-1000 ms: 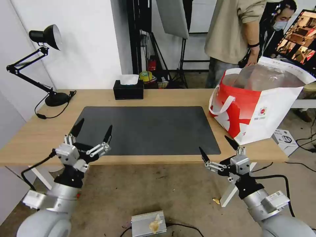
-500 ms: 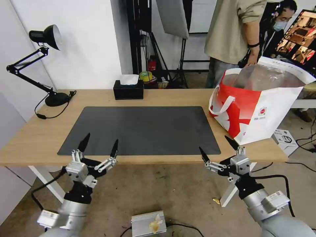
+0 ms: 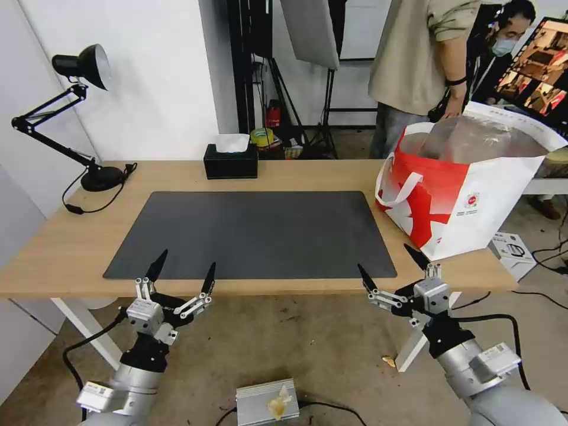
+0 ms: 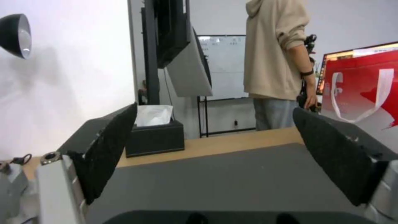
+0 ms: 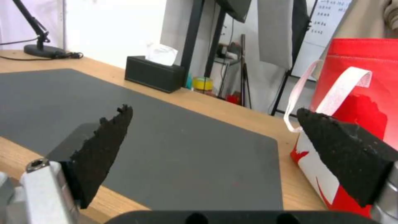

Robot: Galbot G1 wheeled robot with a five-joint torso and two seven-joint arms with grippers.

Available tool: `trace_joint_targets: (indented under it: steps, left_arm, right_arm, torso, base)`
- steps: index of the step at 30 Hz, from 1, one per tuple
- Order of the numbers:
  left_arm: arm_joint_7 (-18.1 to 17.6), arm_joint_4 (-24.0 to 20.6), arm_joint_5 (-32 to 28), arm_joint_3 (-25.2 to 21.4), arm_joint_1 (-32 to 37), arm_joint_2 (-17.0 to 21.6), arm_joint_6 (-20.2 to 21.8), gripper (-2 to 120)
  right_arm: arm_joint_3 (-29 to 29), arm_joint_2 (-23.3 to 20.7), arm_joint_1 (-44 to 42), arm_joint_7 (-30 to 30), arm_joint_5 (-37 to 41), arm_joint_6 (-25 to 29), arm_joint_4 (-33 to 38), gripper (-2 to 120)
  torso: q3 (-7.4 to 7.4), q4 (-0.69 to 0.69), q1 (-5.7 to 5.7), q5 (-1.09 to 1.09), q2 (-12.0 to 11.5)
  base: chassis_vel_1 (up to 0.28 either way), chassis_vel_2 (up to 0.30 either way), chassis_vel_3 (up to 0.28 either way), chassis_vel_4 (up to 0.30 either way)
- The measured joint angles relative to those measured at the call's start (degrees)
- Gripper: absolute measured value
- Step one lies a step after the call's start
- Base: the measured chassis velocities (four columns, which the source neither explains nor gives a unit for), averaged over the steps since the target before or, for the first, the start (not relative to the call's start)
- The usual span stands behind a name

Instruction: Pick up the trash from the table and place it into the takeout bag.

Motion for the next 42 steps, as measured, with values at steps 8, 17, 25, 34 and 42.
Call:
trace_joint_targets:
  steps: [8,17,25,34,42]
  left_arm:
    - [1.8,1.4,-0.8,-1.1,0.0,1.4,-0.7,100]
    - [1.9,2.1,-1.2,-0.7,-0.5,2.1,-1.6,100]
    - [1.8,2.2,-1.1,-0.6,-0.5,2.1,-1.6,100]
    - [1.7,2.2,-1.1,-0.6,-0.5,2.1,-1.6,100]
    - [1.6,2.2,-1.1,-0.6,-0.5,2.1,-1.6,100]
  right_arm:
    - [0.0,0.0,0.0,0.0,0.0,0.0,0.0,100]
    - [0.0,0.0,0.0,0.0,0.0,0.0,0.0,100]
    - [0.0,0.0,0.0,0.0,0.0,0.0,0.0,100]
    - [0.0,0.0,0.0,0.0,0.0,0.0,0.0,100]
    - [0.0,0.0,0.0,0.0,0.0,0.0,0.0,100]
  torso:
    - [0.0,0.0,0.0,0.0,0.0]
    - [0.0,0.0,0.0,0.0,0.0]
    - [0.0,0.0,0.0,0.01,0.0]
    - [0.0,0.0,0.0,0.01,0.0]
    - [0.0,0.0,0.0,0.01,0.0]
  base:
    - [0.0,0.0,0.0,0.0]
    - [0.0,0.0,0.0,0.0]
    - [0.0,0.0,0.0,0.0]
    - [0.0,0.0,0.0,0.0]
    - [0.0,0.0,0.0,0.0]
